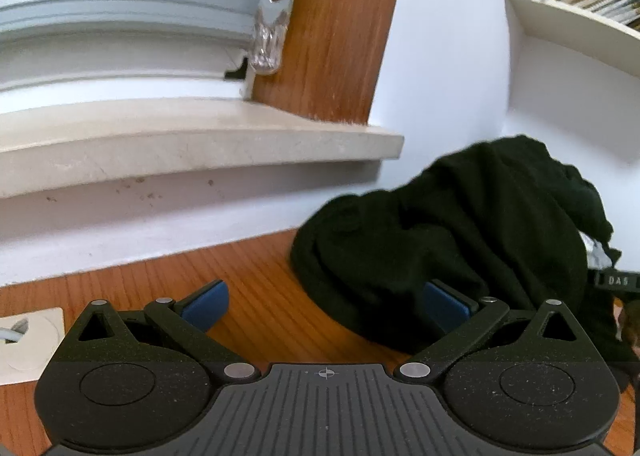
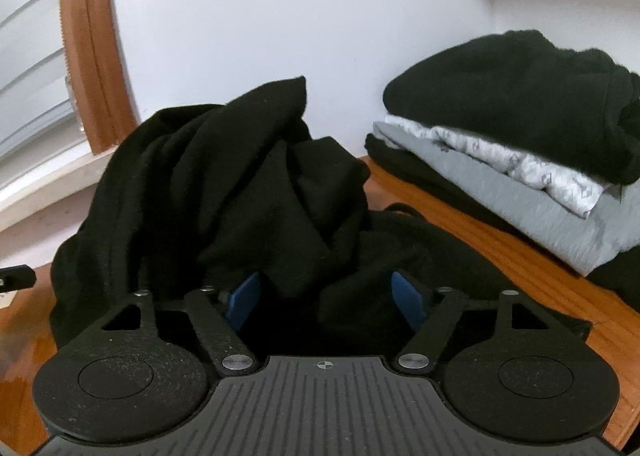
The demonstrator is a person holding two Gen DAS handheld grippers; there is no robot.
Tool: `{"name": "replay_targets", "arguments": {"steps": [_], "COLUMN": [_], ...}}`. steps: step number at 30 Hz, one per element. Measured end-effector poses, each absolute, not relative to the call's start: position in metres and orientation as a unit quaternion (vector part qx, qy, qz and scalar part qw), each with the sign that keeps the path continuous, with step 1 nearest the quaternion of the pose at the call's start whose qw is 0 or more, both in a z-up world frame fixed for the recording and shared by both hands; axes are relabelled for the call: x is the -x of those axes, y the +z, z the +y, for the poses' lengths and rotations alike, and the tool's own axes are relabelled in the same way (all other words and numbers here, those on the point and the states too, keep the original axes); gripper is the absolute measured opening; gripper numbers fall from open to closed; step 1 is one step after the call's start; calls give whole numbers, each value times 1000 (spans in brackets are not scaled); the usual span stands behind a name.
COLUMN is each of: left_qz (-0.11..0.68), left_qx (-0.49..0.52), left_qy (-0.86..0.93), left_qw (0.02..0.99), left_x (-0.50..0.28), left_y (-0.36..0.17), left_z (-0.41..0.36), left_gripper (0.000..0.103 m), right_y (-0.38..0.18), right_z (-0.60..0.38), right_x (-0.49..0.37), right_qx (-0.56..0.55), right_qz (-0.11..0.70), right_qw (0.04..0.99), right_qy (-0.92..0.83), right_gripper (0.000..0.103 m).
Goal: Fold clothes
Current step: 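Lower the right gripper onto the crumpled black garment and close on it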
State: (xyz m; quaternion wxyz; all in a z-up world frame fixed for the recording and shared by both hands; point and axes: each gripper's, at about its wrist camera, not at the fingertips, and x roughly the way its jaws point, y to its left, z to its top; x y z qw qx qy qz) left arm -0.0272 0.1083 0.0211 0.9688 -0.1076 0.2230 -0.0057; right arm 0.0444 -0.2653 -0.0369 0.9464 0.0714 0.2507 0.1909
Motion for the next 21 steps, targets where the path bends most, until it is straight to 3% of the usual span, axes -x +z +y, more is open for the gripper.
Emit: {"name": "replay_targets", "arguments": {"steps": [14, 21], "left_qz": [225, 232], "left_qx": [108, 103], "left_qy": [-4, -3], "left_qw": [968, 967], "left_x": [27, 25], "left_y": [19, 16], "left_z": [107, 107], "left_gripper": [103, 103], "right_y": [-42, 3], "right_z": [-277, -263], "right_x": [-50, -33], "right_qx": [-104, -56], "right_qz": [244, 187], "right_qw": [943, 957], "right_qy": [203, 217], "right_gripper": [77, 74]}}
